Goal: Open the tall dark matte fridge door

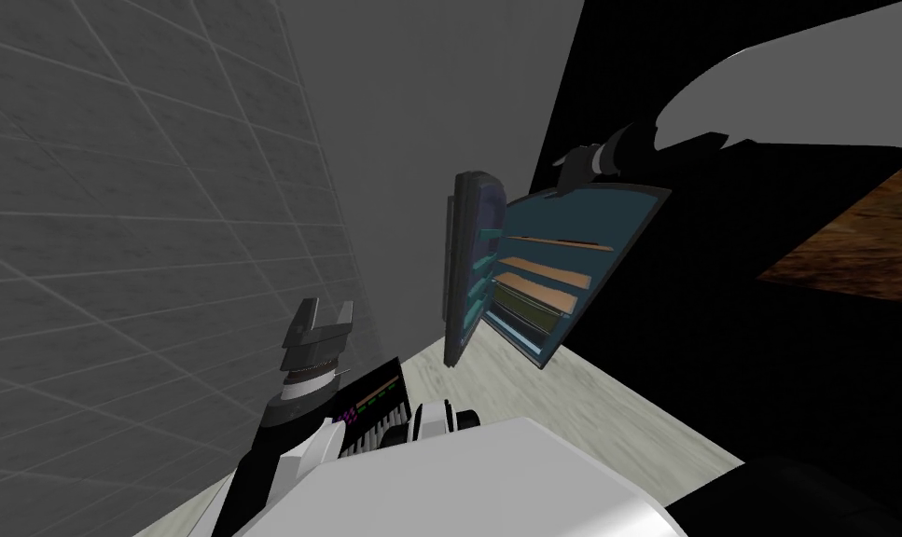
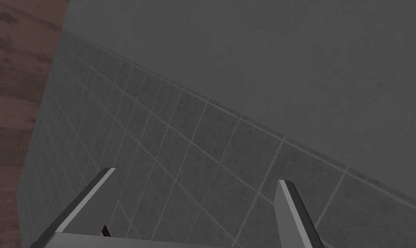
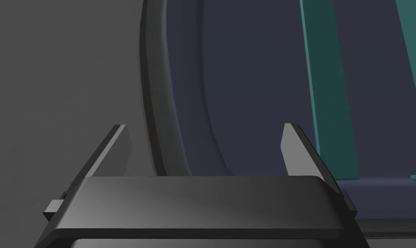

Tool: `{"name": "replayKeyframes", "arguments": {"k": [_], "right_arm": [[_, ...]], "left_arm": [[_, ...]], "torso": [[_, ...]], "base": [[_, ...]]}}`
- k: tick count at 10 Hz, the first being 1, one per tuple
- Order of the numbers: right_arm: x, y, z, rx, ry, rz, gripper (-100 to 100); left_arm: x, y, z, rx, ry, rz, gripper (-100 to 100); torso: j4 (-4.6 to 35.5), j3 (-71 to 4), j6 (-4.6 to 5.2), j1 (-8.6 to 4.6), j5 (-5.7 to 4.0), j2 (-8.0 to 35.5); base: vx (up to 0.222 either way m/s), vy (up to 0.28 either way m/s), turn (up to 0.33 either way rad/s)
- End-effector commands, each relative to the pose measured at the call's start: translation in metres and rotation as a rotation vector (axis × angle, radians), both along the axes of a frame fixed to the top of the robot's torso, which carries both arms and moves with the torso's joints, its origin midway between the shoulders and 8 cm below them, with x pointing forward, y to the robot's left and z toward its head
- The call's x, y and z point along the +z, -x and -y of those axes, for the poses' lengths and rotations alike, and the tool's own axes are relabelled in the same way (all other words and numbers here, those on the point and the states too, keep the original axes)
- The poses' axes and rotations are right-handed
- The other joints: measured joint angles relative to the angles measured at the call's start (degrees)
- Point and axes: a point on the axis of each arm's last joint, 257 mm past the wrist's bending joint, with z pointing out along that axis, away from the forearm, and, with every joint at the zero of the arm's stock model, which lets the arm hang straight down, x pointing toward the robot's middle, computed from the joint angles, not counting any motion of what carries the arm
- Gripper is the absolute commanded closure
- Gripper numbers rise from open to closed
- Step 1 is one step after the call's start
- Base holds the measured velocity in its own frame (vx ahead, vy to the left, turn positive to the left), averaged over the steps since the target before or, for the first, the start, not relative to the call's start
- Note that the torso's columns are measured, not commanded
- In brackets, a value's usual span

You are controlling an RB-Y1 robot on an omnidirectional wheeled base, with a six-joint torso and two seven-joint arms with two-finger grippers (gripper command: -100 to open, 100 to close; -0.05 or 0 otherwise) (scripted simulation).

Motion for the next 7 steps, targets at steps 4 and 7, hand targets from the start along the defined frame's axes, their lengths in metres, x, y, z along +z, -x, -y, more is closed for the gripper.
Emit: {"name": "replayKeyframes", "arguments": {"k": [4, 7], "right_arm": [[0.0024, 0.0014, -0.0067, 0.004, 0.001, -0.002, -100], [0.0086, 0.0033, -0.0145, 0.01, 0.004, -0.002, -100]], "left_arm": [[0.0, 0.0, 0.0, 0.0, 0.0, 0.0, 0], [0.0, 0.0, 0.0, 0.0, 0.0, 0.0, 0]], "torso": [[0.0, 0.0, 0.03, -0.17, -0.07, 0.0], [0.0, 0.0, 0.02, -0.11, -0.04, 0.0]], "base": [[-0.001, -0.001, -0.011], [0.0, 0.0, 0.0]]}}
